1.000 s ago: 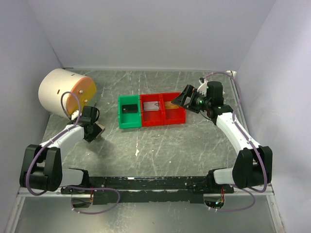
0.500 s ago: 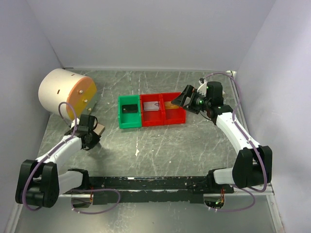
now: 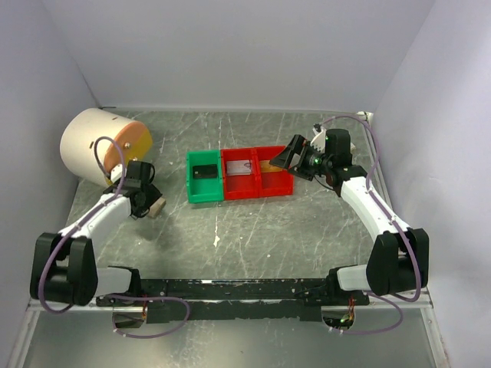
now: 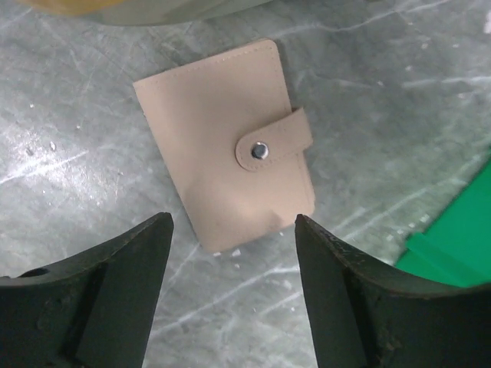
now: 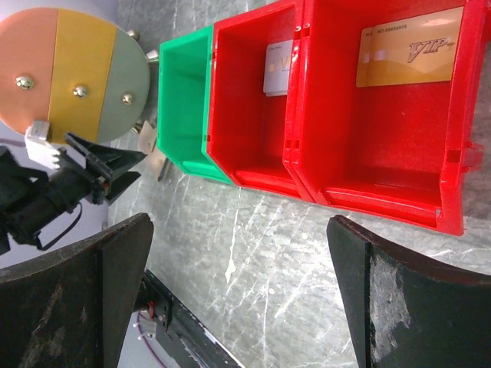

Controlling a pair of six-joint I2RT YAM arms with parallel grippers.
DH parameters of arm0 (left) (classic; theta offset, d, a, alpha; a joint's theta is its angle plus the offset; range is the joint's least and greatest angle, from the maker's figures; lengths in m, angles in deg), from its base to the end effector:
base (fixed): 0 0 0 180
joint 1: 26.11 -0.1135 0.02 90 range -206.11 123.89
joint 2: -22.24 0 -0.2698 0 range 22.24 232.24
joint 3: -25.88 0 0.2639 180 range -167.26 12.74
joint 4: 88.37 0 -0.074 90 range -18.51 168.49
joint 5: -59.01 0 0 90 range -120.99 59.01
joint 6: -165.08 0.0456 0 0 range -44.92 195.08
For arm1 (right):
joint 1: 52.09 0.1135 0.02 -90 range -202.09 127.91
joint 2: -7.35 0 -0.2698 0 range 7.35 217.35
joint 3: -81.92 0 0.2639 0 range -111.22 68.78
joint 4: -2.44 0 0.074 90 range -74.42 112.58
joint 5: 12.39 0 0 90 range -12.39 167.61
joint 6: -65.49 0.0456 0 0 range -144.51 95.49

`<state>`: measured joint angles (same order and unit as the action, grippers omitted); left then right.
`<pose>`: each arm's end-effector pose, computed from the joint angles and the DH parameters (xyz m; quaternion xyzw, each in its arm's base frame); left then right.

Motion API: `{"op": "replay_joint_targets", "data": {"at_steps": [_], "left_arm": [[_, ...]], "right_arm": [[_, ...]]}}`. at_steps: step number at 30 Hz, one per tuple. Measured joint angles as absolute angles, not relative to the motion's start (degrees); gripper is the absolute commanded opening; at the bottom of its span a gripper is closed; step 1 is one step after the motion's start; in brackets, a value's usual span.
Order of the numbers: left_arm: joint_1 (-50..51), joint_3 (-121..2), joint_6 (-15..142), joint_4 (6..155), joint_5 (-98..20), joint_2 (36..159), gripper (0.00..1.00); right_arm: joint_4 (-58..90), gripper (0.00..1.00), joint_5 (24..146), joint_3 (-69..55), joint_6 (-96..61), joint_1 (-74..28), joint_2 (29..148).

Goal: Take the credit cards out of the card holder

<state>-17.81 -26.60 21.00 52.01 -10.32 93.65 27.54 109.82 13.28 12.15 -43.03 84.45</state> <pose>0.2442 -0.0194 0.1841 -0.4131 0.8535 0.0096 0.3175 0.3069 0.0735 0.2754 0.0745 0.8534 0.4017 0.3237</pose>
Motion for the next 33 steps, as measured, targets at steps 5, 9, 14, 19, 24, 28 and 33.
{"op": "replay_joint_targets", "data": {"at_steps": [5,9,14,19,24,28,33], "left_arm": [[-17.81,-26.88,21.78,54.04,-8.99,100.84,0.76],[-17.79,-26.84,21.72,55.92,-8.92,103.05,0.72],[-17.79,-24.15,20.25,58.69,-9.12,101.15,0.41],[-17.88,-20.08,19.01,61.49,-8.66,97.22,0.15],[-18.12,-19.75,19.01,61.78,-8.68,96.36,0.07],[-18.12,-18.97,19.49,61.62,-10.15,94.72,0.07],[-16.72,-16.54,20.95,59.00,-15.90,89.43,0.08]], "right_arm": [[27.67,0.99,110.30,13.28,12.11,-43.03,85.00],[28.48,0.99,110.39,13.28,12.04,-43.03,85.31],[28.90,0.99,110.39,13.28,12.15,-43.03,85.31],[28.88,0.99,110.41,13.28,12.61,-43.03,85.90],[29.16,0.99,110.39,12.36,12.90,-43.03,86.57],[28.88,0.98,110.43,12.21,13.25,-43.03,86.57],[28.53,0.98,110.85,12.21,13.84,-43.01,86.57]]}}
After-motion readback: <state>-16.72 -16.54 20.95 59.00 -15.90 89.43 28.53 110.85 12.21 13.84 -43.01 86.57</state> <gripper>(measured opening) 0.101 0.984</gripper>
